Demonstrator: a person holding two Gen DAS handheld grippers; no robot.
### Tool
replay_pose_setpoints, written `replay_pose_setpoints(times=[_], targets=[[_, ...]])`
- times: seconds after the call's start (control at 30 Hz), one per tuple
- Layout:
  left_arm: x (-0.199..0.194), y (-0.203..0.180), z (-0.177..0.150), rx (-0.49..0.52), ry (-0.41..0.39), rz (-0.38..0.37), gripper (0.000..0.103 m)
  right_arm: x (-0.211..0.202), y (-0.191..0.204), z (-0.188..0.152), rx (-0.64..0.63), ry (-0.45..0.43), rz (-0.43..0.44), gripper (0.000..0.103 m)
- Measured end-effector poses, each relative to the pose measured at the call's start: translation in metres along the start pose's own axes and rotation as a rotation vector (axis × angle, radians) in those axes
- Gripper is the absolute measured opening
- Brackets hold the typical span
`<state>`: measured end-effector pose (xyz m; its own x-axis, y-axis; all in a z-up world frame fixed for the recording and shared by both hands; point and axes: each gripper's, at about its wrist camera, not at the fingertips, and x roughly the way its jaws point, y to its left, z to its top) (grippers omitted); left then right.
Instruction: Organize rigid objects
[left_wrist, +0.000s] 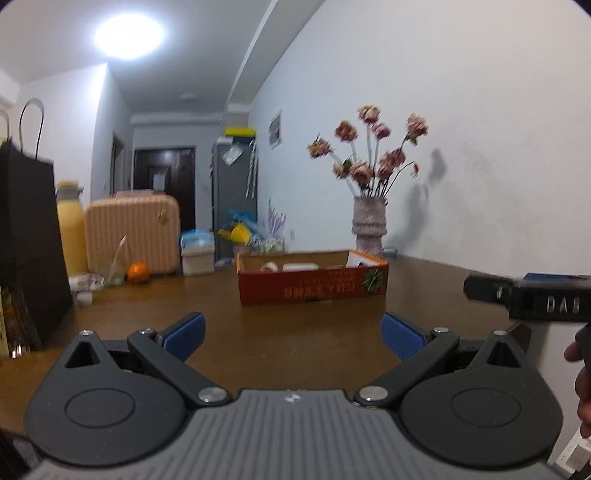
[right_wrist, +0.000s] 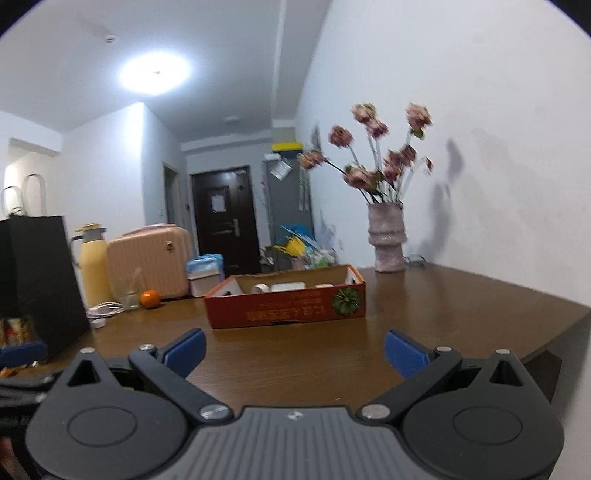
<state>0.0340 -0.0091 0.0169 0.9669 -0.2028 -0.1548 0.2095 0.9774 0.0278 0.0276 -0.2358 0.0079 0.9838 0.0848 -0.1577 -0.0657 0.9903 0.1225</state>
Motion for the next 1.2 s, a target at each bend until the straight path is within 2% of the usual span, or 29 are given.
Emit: replay_pose_setpoints(times=[0.13, 0.3, 1.2], targets=[[-0.004, -0.002, 0.003, -0.010, -0.029, 0.001, 0.103, -0.003, 0.003, -0.004, -0.003, 0.015, 0.013, 0.103], [0.001, 0.000, 0.005, -0.029, -0.006, 0.006, 0.103, -0.004, 0.010, -0.001, -0.029, 0.004, 0.029, 0.103], [0.000, 0.001, 0.005, -0.027, -0.016, 0.004, 0.103, -0.004, 0.010, -0.002, -0.017, 0.007, 0.028, 0.103]])
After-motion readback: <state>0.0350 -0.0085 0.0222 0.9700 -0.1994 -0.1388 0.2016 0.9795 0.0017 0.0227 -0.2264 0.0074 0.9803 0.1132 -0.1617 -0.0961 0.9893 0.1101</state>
